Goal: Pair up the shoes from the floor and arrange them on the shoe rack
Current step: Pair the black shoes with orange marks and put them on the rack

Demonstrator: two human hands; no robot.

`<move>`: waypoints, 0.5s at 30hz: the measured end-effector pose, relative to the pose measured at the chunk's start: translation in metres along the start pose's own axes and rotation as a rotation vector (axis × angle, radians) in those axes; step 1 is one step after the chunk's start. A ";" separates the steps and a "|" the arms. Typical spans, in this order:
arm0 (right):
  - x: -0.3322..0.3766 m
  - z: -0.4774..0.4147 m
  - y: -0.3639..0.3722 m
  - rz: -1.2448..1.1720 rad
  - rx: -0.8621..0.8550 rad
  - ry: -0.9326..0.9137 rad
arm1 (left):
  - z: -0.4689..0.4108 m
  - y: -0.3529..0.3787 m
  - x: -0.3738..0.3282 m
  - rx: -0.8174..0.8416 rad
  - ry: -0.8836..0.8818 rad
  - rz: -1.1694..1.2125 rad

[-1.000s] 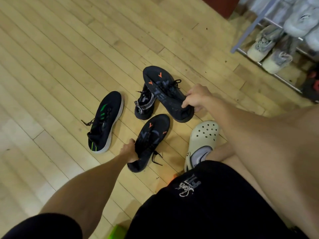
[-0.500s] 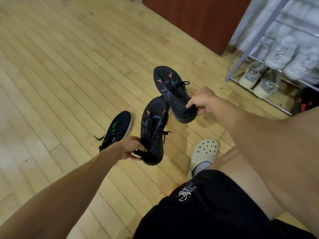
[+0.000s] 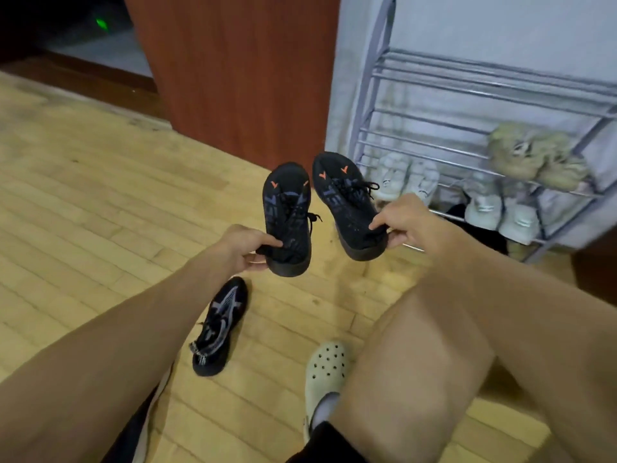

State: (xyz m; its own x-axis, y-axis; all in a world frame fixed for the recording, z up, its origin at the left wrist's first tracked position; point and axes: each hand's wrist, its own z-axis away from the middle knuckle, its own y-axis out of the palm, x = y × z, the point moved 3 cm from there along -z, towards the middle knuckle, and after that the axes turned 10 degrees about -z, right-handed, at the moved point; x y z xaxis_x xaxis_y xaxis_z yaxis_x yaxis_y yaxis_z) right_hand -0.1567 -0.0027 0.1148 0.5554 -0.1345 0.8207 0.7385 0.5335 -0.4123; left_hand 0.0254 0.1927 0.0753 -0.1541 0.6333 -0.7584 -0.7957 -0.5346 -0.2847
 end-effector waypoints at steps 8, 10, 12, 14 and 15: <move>-0.012 -0.044 -0.109 -0.230 -0.186 0.043 | -0.041 0.087 -0.125 0.113 0.106 -0.059; -0.008 -0.064 -0.129 -0.284 -0.237 0.043 | -0.056 0.108 -0.155 0.135 0.128 -0.051; -0.002 -0.084 -0.144 -0.341 -0.256 0.059 | -0.071 0.124 -0.185 0.143 0.158 -0.053; 0.006 -0.106 -0.156 -0.392 -0.260 0.062 | -0.090 0.140 -0.214 0.145 0.179 -0.063; 0.011 -0.117 -0.161 -0.409 -0.258 0.056 | -0.099 0.149 -0.227 0.147 0.187 -0.068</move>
State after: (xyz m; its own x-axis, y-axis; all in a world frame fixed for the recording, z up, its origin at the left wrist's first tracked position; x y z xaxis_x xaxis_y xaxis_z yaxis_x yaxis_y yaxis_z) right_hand -0.2246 -0.1877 0.1437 0.2139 -0.3385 0.9163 0.9673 0.2040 -0.1505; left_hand -0.0003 -0.0859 0.1472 0.0026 0.5434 -0.8395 -0.8793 -0.3986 -0.2607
